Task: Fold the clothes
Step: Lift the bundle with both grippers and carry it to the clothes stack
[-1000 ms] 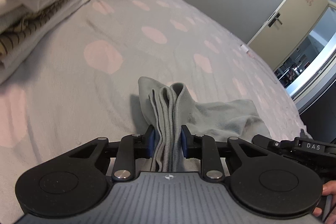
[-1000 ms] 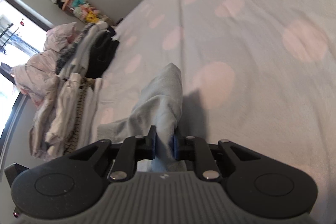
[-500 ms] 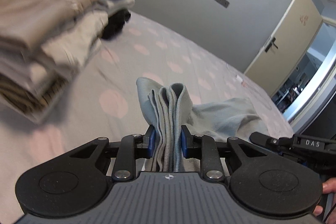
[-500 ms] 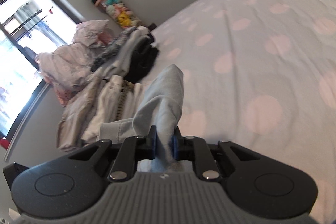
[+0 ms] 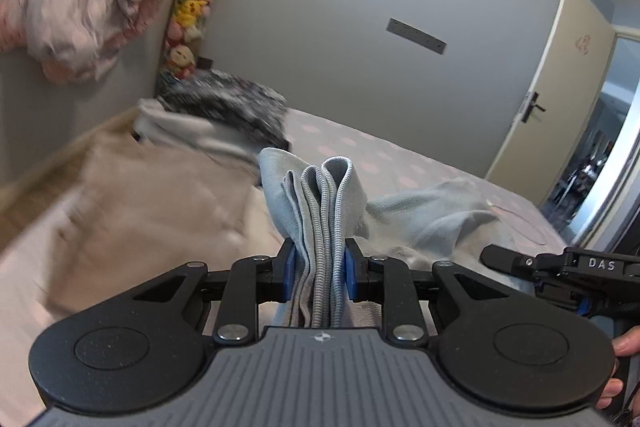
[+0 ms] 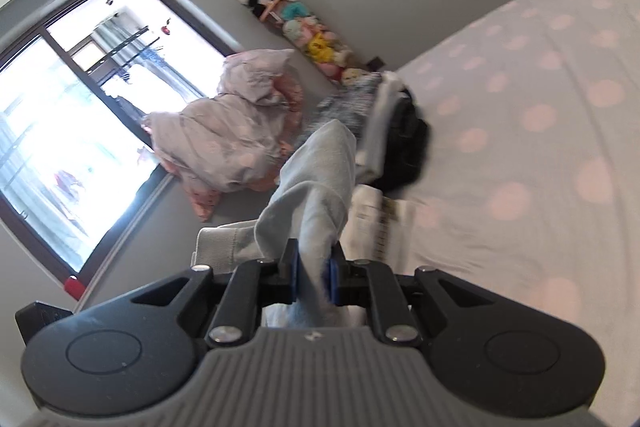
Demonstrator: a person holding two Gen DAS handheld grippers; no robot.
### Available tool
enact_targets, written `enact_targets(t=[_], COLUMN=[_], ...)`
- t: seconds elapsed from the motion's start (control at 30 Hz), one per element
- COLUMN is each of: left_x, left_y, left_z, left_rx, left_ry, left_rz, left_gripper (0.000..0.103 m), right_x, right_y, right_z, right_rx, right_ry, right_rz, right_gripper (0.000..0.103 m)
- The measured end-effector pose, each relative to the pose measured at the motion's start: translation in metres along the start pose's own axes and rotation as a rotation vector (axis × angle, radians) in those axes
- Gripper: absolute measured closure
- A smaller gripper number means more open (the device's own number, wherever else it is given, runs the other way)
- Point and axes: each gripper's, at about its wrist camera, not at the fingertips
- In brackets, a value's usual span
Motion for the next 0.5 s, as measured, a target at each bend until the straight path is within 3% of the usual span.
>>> enact_targets(t=[0.3, 0.5], left_x=[0.052, 0.087], left_y=[0.001, -0.025], left_z=[0.073, 0.088], left_rx=[-0.011, 0.021], left_ry=[-0.075, -0.105], left_rz=[0.122, 0.170], left_gripper=[0.075, 0.075], right_x=[0.059, 0.067], right_y=[-0.102, -0.158], right_z=[0.022, 0.014], right_rx=[0.047, 0.091], right_ry=[0.036, 0.034], right_rz=[0.070, 0.071], right_gripper=[0.087, 0.087])
Point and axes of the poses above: each gripper's, at about its wrist camera, not at the fingertips, and y roughly against the way its jaws point, x to its left, z to its top, and after that the axes turned 8 degrees about y, right-handed
